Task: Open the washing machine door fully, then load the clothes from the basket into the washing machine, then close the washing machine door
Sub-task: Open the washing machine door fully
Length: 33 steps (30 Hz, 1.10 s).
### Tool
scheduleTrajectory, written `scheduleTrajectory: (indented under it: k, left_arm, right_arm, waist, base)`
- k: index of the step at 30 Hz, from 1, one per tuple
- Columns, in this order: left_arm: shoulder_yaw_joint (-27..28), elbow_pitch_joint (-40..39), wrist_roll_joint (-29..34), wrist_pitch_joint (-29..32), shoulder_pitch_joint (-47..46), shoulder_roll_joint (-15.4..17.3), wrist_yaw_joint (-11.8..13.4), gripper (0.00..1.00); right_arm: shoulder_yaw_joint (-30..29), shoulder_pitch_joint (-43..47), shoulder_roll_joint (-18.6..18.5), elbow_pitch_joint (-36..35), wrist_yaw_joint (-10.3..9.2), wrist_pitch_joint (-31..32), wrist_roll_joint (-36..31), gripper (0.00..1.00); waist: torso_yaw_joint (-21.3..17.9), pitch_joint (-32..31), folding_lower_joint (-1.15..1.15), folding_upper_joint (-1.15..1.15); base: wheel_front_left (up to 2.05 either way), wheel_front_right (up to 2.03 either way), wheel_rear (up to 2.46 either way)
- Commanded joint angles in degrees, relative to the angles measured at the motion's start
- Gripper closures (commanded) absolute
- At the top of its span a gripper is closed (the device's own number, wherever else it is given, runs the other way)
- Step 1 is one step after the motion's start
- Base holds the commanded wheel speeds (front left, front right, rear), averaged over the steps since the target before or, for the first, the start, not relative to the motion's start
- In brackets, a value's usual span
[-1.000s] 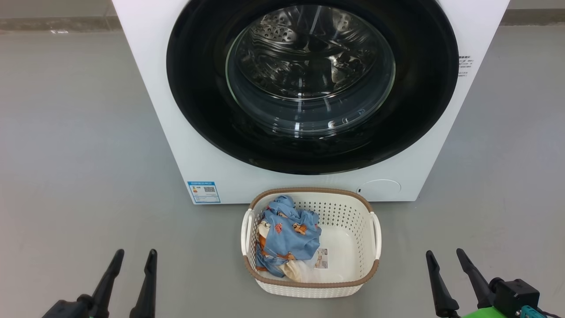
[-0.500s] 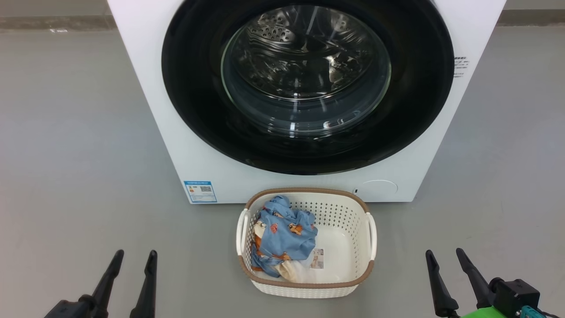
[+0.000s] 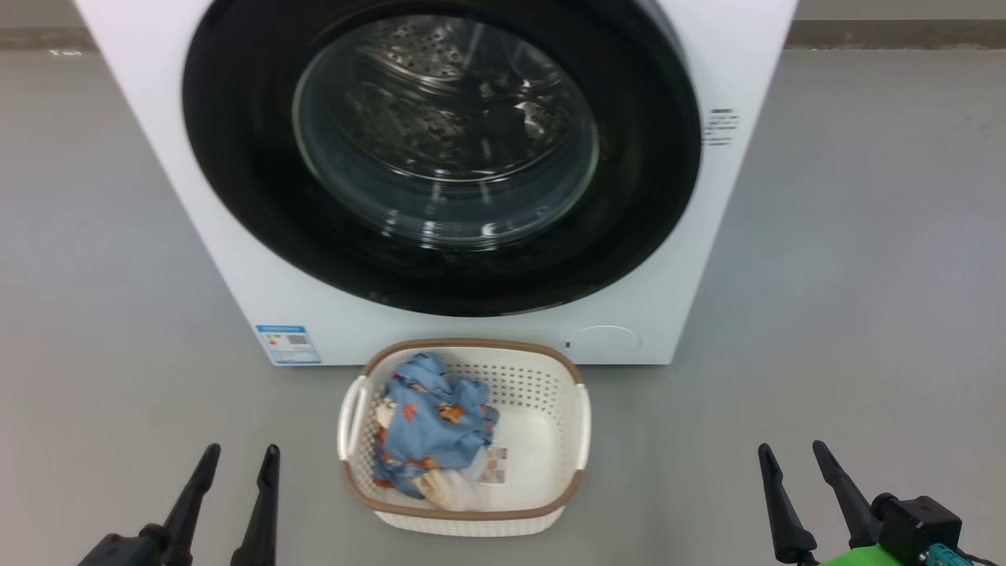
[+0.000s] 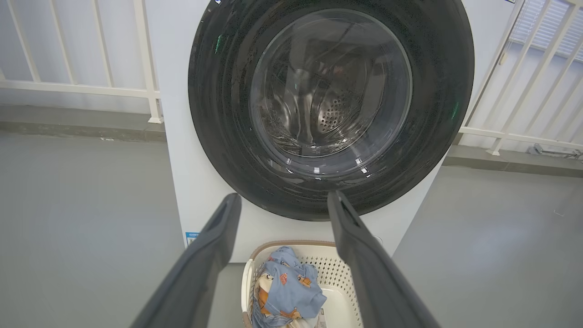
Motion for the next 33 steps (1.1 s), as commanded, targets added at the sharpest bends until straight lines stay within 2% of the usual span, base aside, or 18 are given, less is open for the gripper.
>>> scheduleTrajectory:
  k: [1, 16, 31, 33]
  left_arm:
    - [2.22, -1.50, 0.44, -0.52, -1.34, 1.13, -0.18, 0.00]
    - [2.92, -2.35, -2.62, -0.52, -1.50, 1.01, -0.18, 0.00]
    - [2.37, -2.62, -2.70, -0.52, -1.36, 0.90, -0.18, 0.00]
    - [2.28, -2.63, -2.70, -0.52, -1.32, 0.76, -0.18, 0.00]
  right_arm:
    - [1.76, -0.82, -0.58, -1.49, -0.06, -0.70, -0.49, 0.00]
    - [1.44, -1.36, -0.55, -1.47, -0.06, -0.70, -0.69, 0.00]
    - [2.11, -2.73, -0.53, -0.84, -0.06, -0.70, 1.05, 0.00]
    - [2.29, -3.66, -0.53, -0.66, -0.06, -0.70, 1.93, 0.62]
  waist:
    - [0.02, 0.04, 0.00, 0.00]
    - [-0.12, 0.45, 0.00, 0.00]
    - [-0.02, 0.48, 0.00, 0.00]
    - [0.00, 0.49, 0.00, 0.00]
  base:
    - [1.23, 1.23, -2.46]
    - [1.07, 1.07, -2.13]
    - [0.18, 0.18, -0.36]
    - [0.00, 0.00, 0.00]
